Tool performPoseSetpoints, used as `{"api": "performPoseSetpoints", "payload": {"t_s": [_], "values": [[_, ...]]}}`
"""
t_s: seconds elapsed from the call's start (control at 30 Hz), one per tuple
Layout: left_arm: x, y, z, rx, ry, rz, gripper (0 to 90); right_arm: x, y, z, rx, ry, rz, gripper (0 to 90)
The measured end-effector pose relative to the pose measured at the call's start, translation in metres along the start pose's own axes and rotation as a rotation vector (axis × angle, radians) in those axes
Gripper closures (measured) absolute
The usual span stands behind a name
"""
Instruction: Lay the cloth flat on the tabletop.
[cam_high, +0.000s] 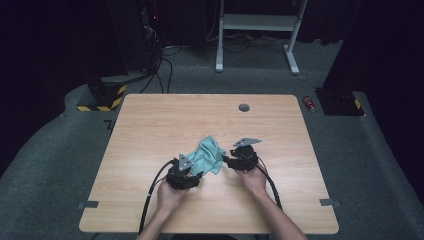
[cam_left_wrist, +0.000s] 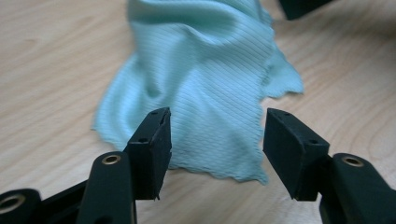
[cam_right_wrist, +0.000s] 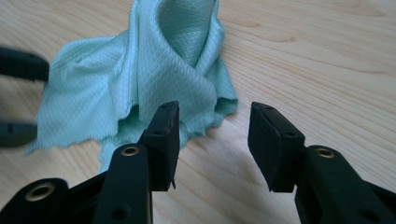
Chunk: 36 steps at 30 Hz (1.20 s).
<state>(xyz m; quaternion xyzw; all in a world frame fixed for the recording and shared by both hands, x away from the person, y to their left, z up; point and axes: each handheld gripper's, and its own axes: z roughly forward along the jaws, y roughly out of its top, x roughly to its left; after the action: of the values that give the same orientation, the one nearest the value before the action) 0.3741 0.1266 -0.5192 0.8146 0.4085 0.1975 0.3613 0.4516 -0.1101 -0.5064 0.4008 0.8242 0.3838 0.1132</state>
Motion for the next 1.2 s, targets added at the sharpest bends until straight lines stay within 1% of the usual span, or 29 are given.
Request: {"api": "performPoseSetpoints", "payload": {"t_s": [0.03, 0.07, 0.1, 0.13, 0.2, 0.23, 0.27, 0.37, 0.43, 0.47, 0.53, 0.63, 0.73, 0.83, 0.97, 1.07, 1.1, 1.13, 1.17, 1.2], "values": [[-0.003, -0.001, 0.003, 0.007, -0.002, 0.006, 42.1, 0.000, 0.001, 0.004, 0.006, 0.002, 0.009, 52.4], [-0.004, -0.002, 0.004, 0.005, -0.003, 0.012, 42.1, 0.000, 0.002, 0.007, 0.011, 0.003, 0.014, 52.4], [-0.005, -0.002, 0.005, -0.004, -0.006, 0.008, 42.6, 0.001, 0.003, 0.010, 0.017, 0.002, 0.015, 53.0], [-0.005, -0.002, 0.005, -0.004, -0.011, 0.005, 43.8, 0.001, 0.003, 0.013, 0.022, 0.003, 0.025, 56.6], [-0.004, -0.001, 0.005, -0.006, -0.018, 0.016, 48.9, 0.003, 0.005, 0.019, 0.027, 0.034, 0.022, 74.6], [-0.004, -0.001, 0.004, -0.006, -0.028, 0.026, 54.1, 0.006, 0.005, 0.022, 0.036, 0.047, 0.010, 83.1], [-0.004, -0.002, 0.004, -0.006, -0.032, 0.029, 61.3, 0.008, 0.005, 0.024, 0.042, 0.057, -0.004, 89.1], [-0.002, -0.002, 0.001, 0.009, -0.036, 0.050, 78.4, 0.014, 0.006, 0.023, 0.035, 0.063, -0.034, 89.6], [0.001, -0.002, -0.001, 0.022, -0.038, 0.067, 86.1, 0.016, 0.007, 0.016, 0.018, 0.067, -0.036, 89.7], [0.002, -0.002, -0.002, 0.026, -0.048, 0.064, 88.0, 0.015, 0.008, 0.012, 0.005, 0.071, -0.035, 89.7], [0.005, -0.003, -0.004, 0.028, -0.053, 0.066, 88.8, 0.014, 0.009, 0.004, -0.014, 0.079, -0.034, 89.9], [0.010, -0.005, -0.014, -0.003, -0.063, 0.050, 89.0, 0.013, 0.009, -0.011, -0.035, 0.088, -0.040, 89.8], [0.014, -0.008, -0.027, -0.034, -0.070, 0.047, 89.0, 0.013, 0.003, -0.028, -0.050, 0.095, -0.064, 89.8], [0.017, -0.013, -0.038, -0.049, -0.081, 0.043, 89.0, 0.014, -0.005, -0.044, -0.057, 0.097, -0.087, 89.8], [0.017, -0.022, -0.048, -0.039, -0.083, 0.057, 89.0, 0.016, -0.010, -0.057, -0.072, 0.100, -0.098, 89.9], [0.018, -0.031, -0.054, -0.033, -0.080, 0.065, 88.8, 0.021, -0.016, -0.065, -0.084, 0.091, -0.123, 89.9], [0.019, -0.034, -0.056, -0.030, -0.081, 0.061, 88.6, 0.022, -0.021, -0.072, -0.086, 0.075, -0.136, 89.9], [0.021, -0.037, -0.058, -0.029, -0.082, 0.056, 88.6, 0.022, -0.021, -0.072, -0.086, 0.075, -0.136, 89.9], [0.022, -0.039, -0.059, -0.031, -0.079, 0.052, 88.4, 0.020, -0.026, -0.080, -0.093, 0.064, -0.135, 89.9], [0.023, -0.041, -0.062, -0.036, -0.077, 0.047, 88.4, 0.020, -0.026, -0.080, -0.093, 0.064, -0.135, 89.9]]}}
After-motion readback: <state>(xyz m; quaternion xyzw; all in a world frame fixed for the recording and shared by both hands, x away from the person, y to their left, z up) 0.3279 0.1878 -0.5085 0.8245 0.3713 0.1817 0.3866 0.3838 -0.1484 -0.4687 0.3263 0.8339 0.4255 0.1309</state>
